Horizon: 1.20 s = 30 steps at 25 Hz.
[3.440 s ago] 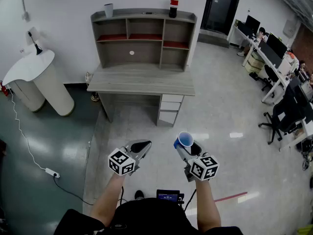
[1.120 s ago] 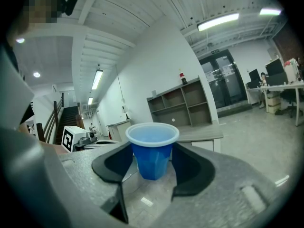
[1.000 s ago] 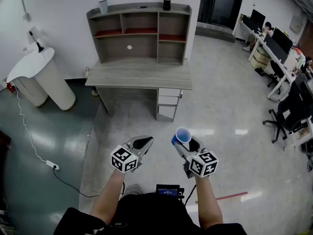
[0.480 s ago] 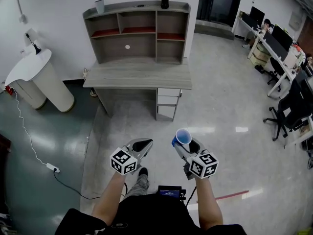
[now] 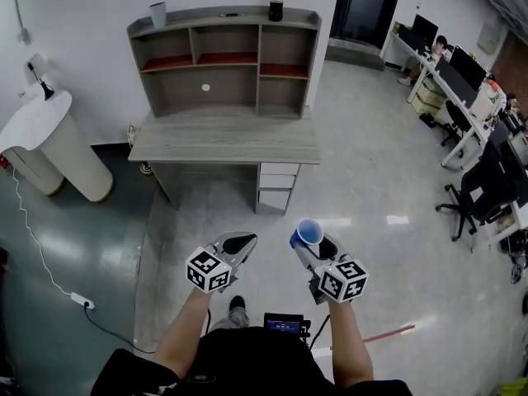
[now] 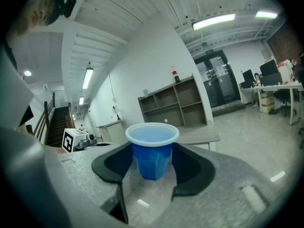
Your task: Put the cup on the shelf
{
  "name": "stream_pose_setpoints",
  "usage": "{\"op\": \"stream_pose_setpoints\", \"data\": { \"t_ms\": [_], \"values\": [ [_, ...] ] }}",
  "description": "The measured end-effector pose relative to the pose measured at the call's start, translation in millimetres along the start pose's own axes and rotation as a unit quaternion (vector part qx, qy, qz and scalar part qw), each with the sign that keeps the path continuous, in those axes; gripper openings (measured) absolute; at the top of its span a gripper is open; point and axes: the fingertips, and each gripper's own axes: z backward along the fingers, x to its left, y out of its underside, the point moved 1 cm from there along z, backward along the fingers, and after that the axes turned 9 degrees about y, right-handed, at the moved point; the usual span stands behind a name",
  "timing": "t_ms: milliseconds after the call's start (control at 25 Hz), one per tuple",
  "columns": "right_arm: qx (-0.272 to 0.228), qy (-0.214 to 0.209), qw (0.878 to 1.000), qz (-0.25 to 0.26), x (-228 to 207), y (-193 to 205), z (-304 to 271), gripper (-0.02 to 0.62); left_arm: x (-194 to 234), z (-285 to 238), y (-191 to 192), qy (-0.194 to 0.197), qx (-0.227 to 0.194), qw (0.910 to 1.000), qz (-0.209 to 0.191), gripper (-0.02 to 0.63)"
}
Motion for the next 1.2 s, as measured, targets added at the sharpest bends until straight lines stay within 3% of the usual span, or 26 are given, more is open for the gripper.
{"op": "stream_pose_setpoints", "data": {
  "t_ms": [560, 1200],
  "values": [
    [0.01, 0.027, 1.0, -0.004, 11.9, -14.6, -94.0, 0.258, 101.2, 10.0, -8.7, 0.029, 0.019, 0.9994, 0.001, 0.002],
    [0.019, 0.041, 0.999, -0.022, 11.7, -18.2, -137.8, 0.258, 147.4, 8.3, -4.6, 0.044, 0.031, 0.9984, 0.015, 0.002]
  ]
}}
